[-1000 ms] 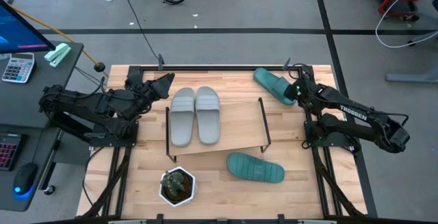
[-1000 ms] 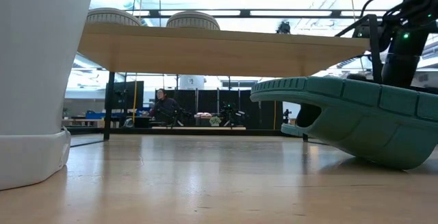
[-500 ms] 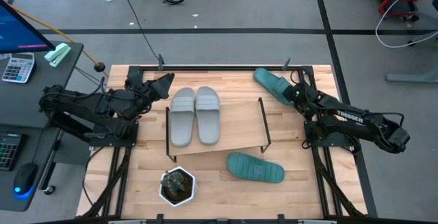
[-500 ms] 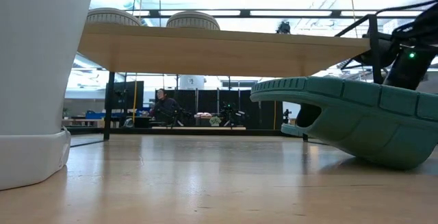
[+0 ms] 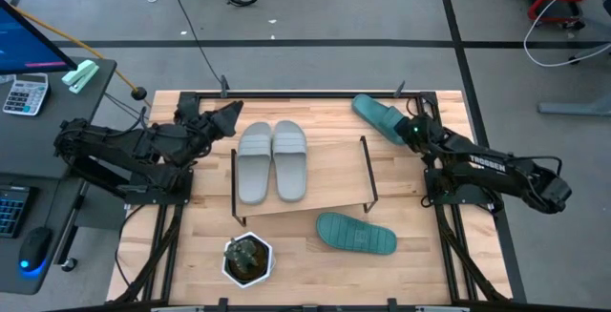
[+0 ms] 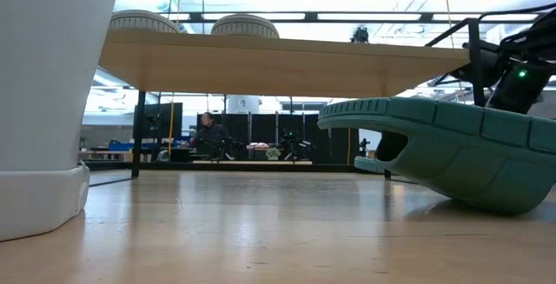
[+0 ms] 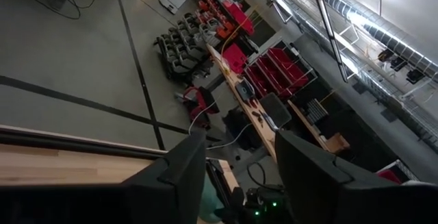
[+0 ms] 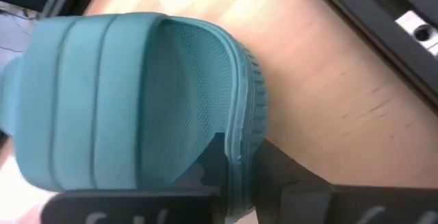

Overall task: Pick and place slides into the shelf
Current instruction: Put the top green slide on the shelf

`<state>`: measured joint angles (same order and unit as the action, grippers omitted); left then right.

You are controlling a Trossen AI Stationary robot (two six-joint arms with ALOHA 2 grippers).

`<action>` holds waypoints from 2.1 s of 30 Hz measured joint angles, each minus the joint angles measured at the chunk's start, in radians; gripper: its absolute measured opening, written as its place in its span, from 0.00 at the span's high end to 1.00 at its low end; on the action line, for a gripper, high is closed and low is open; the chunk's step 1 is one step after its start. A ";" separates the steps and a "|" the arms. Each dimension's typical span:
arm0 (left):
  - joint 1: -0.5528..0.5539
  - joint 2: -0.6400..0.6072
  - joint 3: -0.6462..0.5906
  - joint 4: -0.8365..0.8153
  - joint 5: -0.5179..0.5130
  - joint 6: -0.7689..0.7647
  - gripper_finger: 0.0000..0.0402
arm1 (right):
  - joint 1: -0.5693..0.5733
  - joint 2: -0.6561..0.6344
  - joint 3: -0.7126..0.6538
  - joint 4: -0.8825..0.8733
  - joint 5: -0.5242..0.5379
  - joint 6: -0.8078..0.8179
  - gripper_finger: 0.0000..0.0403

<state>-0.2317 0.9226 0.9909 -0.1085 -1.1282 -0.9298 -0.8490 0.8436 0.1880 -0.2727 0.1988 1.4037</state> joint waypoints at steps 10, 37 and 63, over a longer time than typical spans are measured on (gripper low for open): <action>0.021 0.000 0.000 0.000 0.000 -0.001 0.56 | 0.000 -0.123 0.161 -0.039 0.069 -0.006 0.90; 0.034 0.000 0.000 0.002 0.048 0.000 0.56 | -0.047 0.086 1.011 -0.095 -0.632 -0.595 0.90; 0.025 0.000 0.000 0.004 0.158 -0.008 0.57 | -0.036 0.471 1.313 -0.369 -1.223 -0.845 0.90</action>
<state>-0.2070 0.9226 0.9909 -0.1049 -0.9698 -0.9379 -0.8845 1.3145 1.5013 -0.6419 -1.0243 0.5590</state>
